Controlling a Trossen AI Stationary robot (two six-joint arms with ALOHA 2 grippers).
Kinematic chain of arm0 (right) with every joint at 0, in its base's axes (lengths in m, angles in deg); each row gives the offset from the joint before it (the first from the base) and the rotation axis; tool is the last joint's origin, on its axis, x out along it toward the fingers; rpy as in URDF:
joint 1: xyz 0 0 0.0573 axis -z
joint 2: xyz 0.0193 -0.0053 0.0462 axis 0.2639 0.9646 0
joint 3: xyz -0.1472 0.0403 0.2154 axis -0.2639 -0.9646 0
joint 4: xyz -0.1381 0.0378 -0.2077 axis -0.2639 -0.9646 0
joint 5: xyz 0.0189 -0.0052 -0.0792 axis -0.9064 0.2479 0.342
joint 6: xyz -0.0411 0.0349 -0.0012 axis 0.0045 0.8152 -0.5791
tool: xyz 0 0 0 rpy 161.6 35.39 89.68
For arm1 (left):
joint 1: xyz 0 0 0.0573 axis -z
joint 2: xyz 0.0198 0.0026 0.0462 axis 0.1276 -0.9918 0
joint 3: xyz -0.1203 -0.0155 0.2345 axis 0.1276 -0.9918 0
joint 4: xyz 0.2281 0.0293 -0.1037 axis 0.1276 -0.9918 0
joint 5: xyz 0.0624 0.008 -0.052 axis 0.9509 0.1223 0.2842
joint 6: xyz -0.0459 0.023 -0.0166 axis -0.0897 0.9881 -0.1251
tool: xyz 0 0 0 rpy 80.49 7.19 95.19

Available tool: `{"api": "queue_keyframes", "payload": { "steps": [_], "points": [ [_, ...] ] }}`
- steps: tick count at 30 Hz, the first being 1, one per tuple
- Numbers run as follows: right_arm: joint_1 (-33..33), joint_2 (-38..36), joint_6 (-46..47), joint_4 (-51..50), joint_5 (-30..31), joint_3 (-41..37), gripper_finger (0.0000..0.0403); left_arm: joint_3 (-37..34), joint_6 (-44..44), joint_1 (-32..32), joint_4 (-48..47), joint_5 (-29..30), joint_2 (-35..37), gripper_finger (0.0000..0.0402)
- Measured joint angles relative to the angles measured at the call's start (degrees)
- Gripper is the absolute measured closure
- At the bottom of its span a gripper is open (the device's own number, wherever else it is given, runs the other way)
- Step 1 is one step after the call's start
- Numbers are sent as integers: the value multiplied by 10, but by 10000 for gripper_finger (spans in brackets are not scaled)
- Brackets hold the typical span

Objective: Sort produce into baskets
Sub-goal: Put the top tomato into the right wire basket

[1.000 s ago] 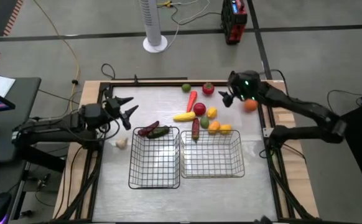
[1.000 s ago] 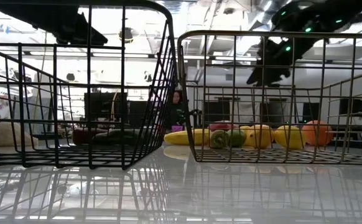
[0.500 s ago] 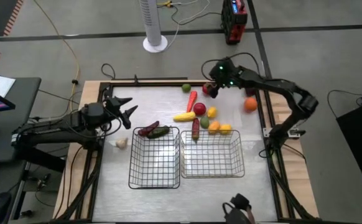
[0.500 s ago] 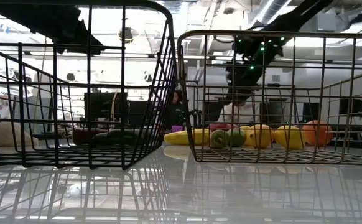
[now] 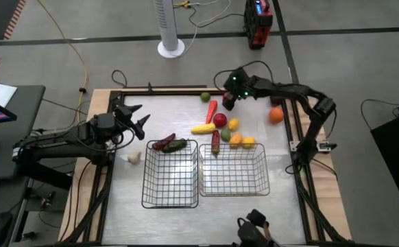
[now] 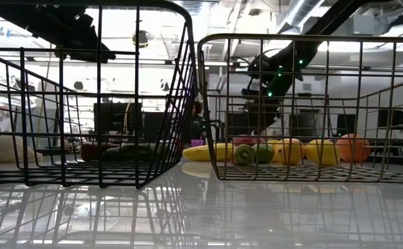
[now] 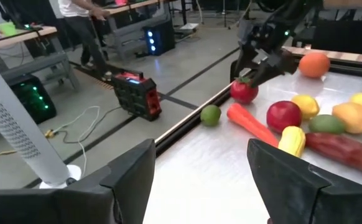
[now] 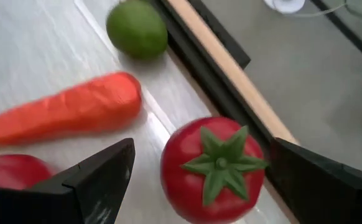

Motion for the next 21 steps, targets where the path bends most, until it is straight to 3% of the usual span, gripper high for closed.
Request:
{"api": "queue_keyframes", "payload": {
  "steps": [13,21],
  "points": [
    [2,43,-9,-15,11,0,6,0,18,0,-16,-15,0,145],
    [0,37,-14,-41,12,0,61,0,26,0,-11,-15,0,145]
  ]
}}
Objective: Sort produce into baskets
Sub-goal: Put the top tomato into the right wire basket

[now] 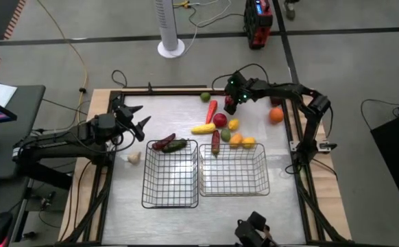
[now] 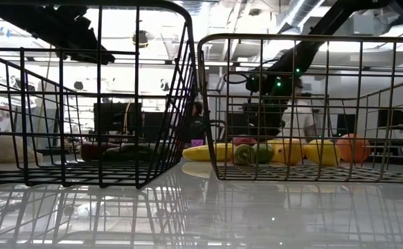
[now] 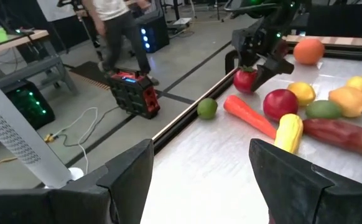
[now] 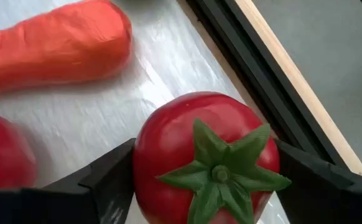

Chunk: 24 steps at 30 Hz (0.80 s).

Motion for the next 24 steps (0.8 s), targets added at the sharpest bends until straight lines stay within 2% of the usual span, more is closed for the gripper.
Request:
{"api": "queue_keyframes", "payload": {
  "steps": [5,10,14,19,21,24],
  "points": [
    [-7,-10,1,-18,0,0,69,0,0,0,2,0,0,145],
    [-38,-68,19,-78,-28,0,61,0,-3,0,3,0,0,145],
    [-84,-145,51,-110,-105,0,66,0,2,0,13,5,0,145],
    [-166,-230,94,-115,-274,0,57,0,17,0,36,6,0,145],
    [-207,-249,109,-119,-305,0,52,0,23,0,45,6,0,145],
    [-273,-261,122,-141,-310,0,50,0,33,0,56,6,0,145]
  ]
}}
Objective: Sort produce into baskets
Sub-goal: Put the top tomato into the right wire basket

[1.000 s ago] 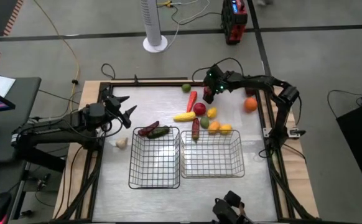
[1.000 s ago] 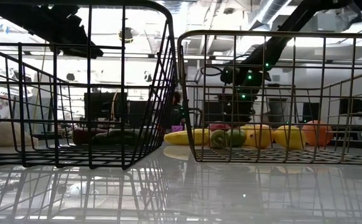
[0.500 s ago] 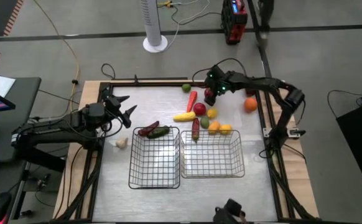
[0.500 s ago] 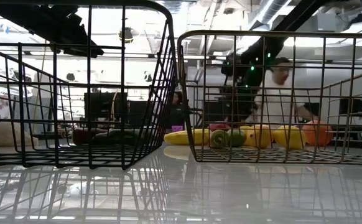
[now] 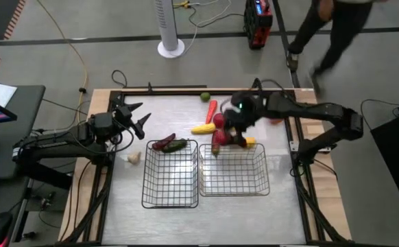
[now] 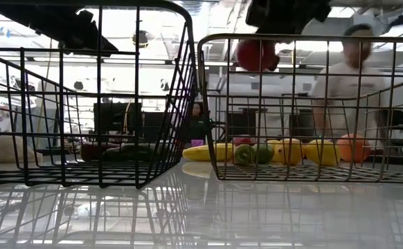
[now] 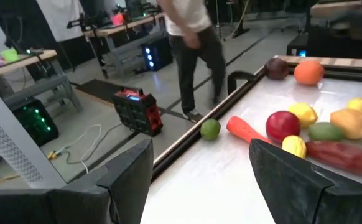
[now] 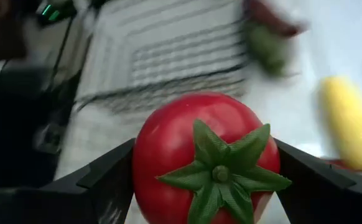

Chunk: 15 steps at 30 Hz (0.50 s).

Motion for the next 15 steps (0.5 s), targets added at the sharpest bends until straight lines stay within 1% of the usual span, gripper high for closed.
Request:
{"api": "queue_keyframes", "payload": {
  "steps": [3,7,10,13,15],
  "points": [
    [-61,6,25,-19,10,0,49,0,9,0,0,0,0,145],
    [-116,24,91,-24,108,0,48,0,10,0,0,0,0,145],
    [-131,25,117,-41,142,0,40,0,10,0,0,0,0,145],
    [-132,19,134,-41,160,0,27,0,10,0,0,0,0,145],
    [-130,15,139,-42,161,0,18,0,10,0,0,0,0,145]
  ]
}}
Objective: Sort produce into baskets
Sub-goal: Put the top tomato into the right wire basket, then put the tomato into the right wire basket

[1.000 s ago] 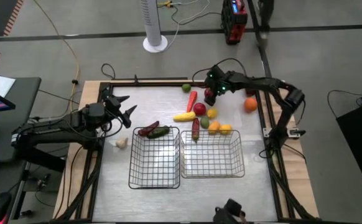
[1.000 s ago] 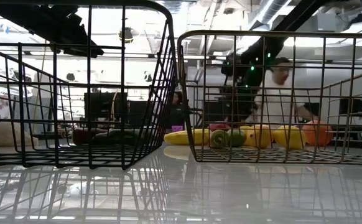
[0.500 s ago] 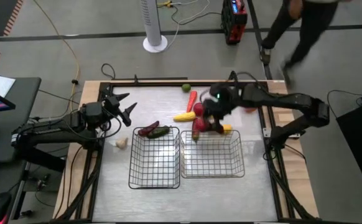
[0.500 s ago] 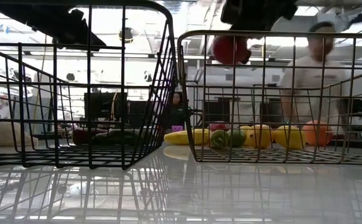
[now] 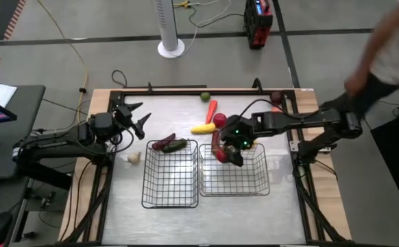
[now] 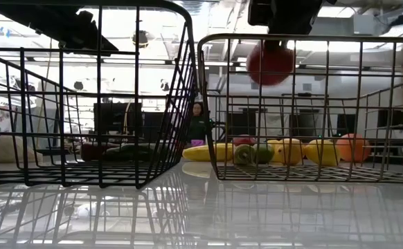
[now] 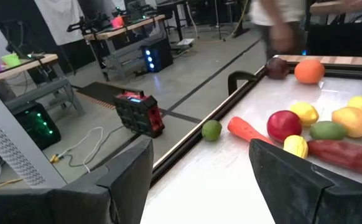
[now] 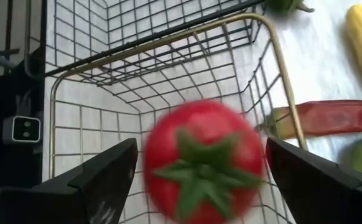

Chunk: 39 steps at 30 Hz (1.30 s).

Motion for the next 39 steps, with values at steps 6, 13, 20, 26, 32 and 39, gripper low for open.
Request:
{"api": "queue_keyframes", "payload": {
  "steps": [6,13,20,26,32,39],
  "points": [
    [12,-3,-2,-19,0,0,5,0,0,0,0,0,0,145],
    [78,3,-39,-5,100,0,9,0,-11,0,0,-2,0,145],
    [184,87,-87,42,106,0,15,0,-16,0,0,-16,0,145],
    [252,169,-140,86,107,9,15,0,-17,0,-1,-16,0,145],
    [258,221,-178,82,88,40,6,0,-17,0,-4,-16,0,145],
    [252,268,-187,68,99,51,14,0,-16,0,-7,-16,0,145]
  ]
}}
